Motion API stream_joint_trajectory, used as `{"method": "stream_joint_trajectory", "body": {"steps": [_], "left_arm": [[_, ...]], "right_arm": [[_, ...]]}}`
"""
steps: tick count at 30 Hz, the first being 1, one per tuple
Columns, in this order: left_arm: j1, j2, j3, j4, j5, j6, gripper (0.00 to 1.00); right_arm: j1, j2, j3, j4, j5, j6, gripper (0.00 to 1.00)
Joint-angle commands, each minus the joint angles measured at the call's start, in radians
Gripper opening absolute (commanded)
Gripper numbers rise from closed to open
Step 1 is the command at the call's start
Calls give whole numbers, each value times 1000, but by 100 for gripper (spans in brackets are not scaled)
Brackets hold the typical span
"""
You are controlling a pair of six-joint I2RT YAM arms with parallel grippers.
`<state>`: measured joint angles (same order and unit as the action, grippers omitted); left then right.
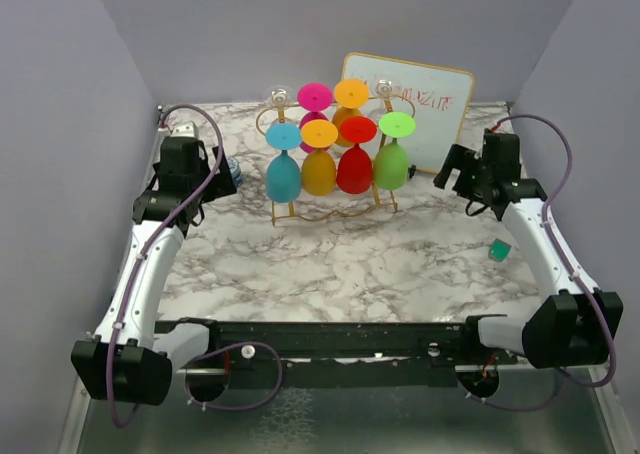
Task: Take the wine glass off the wine glass rack
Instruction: Pick up the wine glass from the wine rack.
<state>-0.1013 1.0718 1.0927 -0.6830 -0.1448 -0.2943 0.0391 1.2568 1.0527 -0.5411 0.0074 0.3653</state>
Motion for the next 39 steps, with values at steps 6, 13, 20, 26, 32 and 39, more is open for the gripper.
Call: {"method": "stream_joint_trajectory", "body": {"steps": [6,13,20,26,32,39], "left_arm": [[-3,-78,130,-47,-279,-133,99],[-1,-253,56,-5,16,-1,99],[-1,-252,107,-37,172,-41,99],[-1,-239,140,-36,376,8,99],[-3,-225,136,-30,517,15,95],[-6,-224,145,-6,652,13,93]], "right_arm": [[-4,28,138,-124,55,-4,100],[-4,-71,130,-127,83,-15,100],[-3,-174,130,-133,58,-27,100],[-2,-276,62,-39,-185,-75,100],[-2,-284,5,-23,-408,-52,100],[-2,-315,-55,18,-539,-30,100]]}}
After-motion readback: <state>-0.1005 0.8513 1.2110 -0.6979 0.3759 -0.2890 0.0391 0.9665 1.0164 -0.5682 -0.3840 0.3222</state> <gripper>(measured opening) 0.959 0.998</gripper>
